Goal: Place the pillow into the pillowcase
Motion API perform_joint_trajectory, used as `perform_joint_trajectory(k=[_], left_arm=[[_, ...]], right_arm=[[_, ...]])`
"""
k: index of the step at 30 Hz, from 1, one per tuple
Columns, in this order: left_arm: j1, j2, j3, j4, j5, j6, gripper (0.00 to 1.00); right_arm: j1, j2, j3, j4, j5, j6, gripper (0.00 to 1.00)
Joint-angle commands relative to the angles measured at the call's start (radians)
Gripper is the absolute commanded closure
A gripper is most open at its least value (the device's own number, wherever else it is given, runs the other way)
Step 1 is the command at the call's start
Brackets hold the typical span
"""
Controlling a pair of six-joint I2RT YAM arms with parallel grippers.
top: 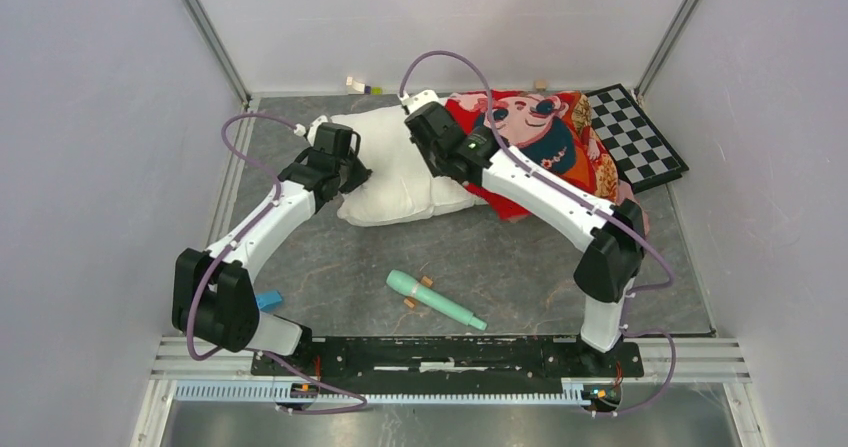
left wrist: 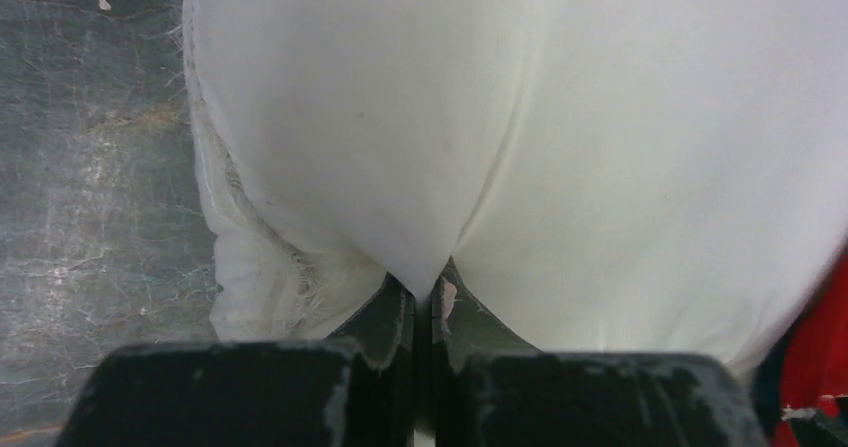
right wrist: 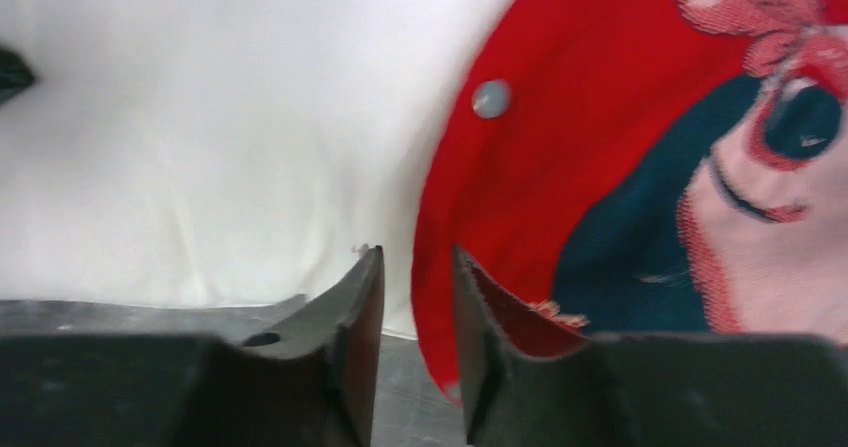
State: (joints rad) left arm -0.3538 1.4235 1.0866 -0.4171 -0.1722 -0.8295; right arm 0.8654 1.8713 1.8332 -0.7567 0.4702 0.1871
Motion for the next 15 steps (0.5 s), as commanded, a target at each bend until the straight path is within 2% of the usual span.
perform_joint_trajectory(k=[1,3,5,9,11,15], left_arm=[[-0.008,-0.035,-0.017,0.045,0.079,-0.062,0.98],[-0.008,-0.032,-0.023,0.047,0.085,-0.062,0.98],[-0.008,-0.031,-0.028,0.049,0.084,-0.062,0.98],[-0.008,-0.028,-0.036,0.051,0.094,-0.06,0.98],[-0.008,-0.031,-0.036,0.048,0.094,-0.053,0.98],[-0.008,-0.036,-0.035,0.033,0.086,-0.039,0.98]], right_arm=[[-0.019,-0.181,-0.06,0.077,0.024,0.003,0.45],[-0.005,-0.281,-0.164,0.084,0.087,0.004,0.29],[0.005,-0.376,-0.285,0.089,0.134,0.027,0.27],[0.014,-0.558,-0.641,0.166,0.168,0.065,0.24],[0.013,-0.648,-0.818,0.239,0.167,0.075,0.17],[0.011,-0.738,-1.049,0.361,0.182,0.115,0.08]])
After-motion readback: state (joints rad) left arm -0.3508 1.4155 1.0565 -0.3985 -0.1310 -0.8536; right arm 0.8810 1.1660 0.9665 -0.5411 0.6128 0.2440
